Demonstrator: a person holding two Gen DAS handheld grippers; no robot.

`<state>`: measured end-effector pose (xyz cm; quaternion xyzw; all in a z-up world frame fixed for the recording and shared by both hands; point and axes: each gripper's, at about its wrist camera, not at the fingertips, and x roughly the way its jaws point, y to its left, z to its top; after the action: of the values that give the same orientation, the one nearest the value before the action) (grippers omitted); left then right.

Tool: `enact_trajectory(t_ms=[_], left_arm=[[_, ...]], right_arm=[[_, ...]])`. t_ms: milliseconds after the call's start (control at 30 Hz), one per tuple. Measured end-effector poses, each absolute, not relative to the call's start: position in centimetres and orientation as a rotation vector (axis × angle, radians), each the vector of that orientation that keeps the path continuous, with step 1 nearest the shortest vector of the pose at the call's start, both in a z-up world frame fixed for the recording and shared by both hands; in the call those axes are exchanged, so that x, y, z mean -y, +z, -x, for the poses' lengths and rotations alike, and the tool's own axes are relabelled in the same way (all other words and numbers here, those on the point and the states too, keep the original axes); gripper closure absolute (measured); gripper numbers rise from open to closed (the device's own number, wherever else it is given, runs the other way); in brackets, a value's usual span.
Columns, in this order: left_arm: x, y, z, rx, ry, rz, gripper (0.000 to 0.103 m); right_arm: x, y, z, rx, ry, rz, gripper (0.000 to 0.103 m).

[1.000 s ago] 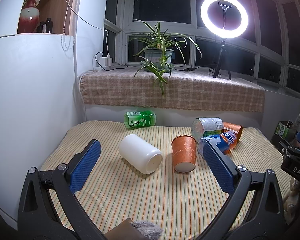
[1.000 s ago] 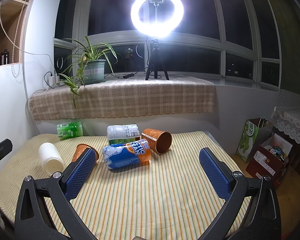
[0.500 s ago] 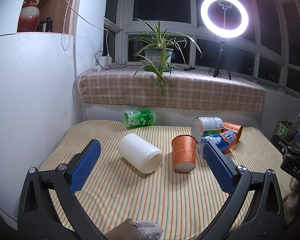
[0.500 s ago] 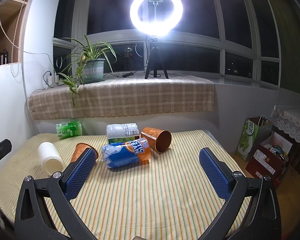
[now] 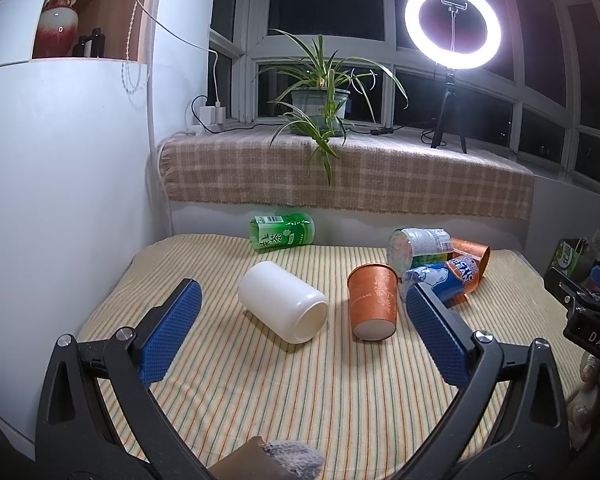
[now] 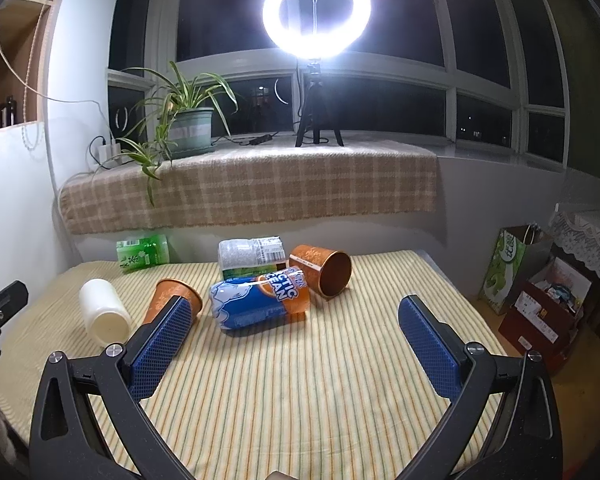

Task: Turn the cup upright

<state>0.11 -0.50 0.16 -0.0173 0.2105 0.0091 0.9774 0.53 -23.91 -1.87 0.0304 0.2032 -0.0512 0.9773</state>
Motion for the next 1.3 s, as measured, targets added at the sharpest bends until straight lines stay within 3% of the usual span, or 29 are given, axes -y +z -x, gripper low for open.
enact_trajectory(t_ms=[333, 800, 1100, 1300], left_arm=[[-0.8, -0.8, -1.0, -0.451, 0.007, 0.020, 0.000], [-4.9, -3.0, -1.7, -0.563, 0.048, 0.013, 0.000], [-6.6, -3.6, -1.6, -0.598, 0.061, 0.049, 0.000], [-7.4, -4.3, -1.9, -0.644, 0.031, 0.100, 0.000]], right_arm=[[22.8, -2.3, -2.9, -0.473, 0.013, -0.094, 0.000], [19.5, -6.2, -12.2, -0.853, 0.282, -0.288, 0.001], [17.7, -9.5, -16.5, -1.067, 0.312, -0.441, 0.021], [17.3, -11.0, -17.8, -1.118, 0.306, -0.523, 0.025]])
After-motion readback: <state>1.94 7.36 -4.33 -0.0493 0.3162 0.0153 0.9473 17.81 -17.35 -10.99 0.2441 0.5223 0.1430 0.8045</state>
